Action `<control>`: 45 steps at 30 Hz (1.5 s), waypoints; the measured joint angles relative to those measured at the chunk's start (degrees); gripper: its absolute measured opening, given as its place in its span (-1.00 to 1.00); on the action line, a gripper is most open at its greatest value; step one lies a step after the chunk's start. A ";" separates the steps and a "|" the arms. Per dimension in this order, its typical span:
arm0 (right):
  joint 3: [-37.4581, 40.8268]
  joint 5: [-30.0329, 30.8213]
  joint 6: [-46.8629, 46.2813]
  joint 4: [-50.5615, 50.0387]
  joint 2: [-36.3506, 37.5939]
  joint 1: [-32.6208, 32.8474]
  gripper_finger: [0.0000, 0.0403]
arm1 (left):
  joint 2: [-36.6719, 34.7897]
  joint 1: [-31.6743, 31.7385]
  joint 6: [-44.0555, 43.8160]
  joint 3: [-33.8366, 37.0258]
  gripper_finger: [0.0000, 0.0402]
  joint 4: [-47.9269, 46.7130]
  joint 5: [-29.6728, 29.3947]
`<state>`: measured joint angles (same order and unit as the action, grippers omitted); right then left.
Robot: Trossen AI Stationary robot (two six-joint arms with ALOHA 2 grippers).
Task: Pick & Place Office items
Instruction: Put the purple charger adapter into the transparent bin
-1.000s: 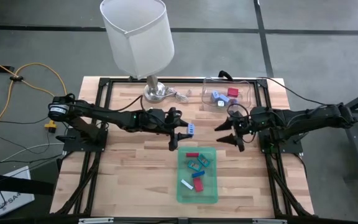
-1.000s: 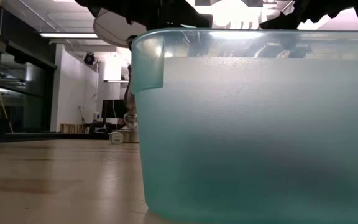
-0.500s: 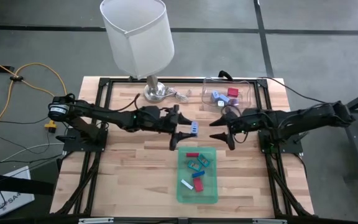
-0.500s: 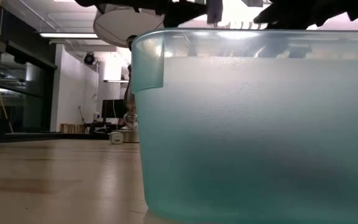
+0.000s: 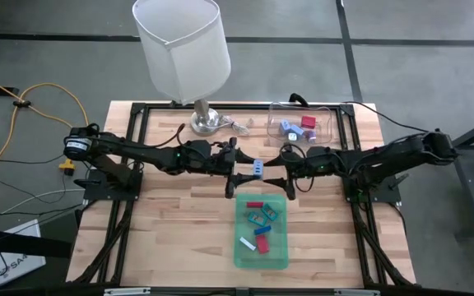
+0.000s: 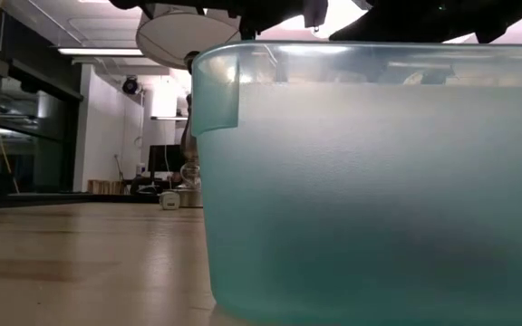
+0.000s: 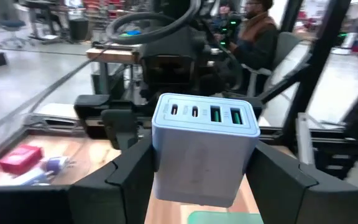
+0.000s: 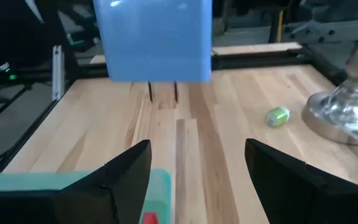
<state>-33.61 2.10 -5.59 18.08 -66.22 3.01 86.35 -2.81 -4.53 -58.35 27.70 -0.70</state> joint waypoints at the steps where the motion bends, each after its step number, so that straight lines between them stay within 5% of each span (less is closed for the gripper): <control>1: 0.00 0.34 0.49 0.76 -0.24 0.00 0.23 | 0.00 0.00 0.05 0.00 0.05 -0.01 -0.37; 45: 0.00 -0.88 5.86 12.81 -0.78 0.07 0.23 | 0.00 0.50 1.76 0.00 0.05 0.01 -3.04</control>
<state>-33.61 1.22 0.27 30.89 -67.00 3.07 86.35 -2.31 -2.76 -58.35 27.71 -3.75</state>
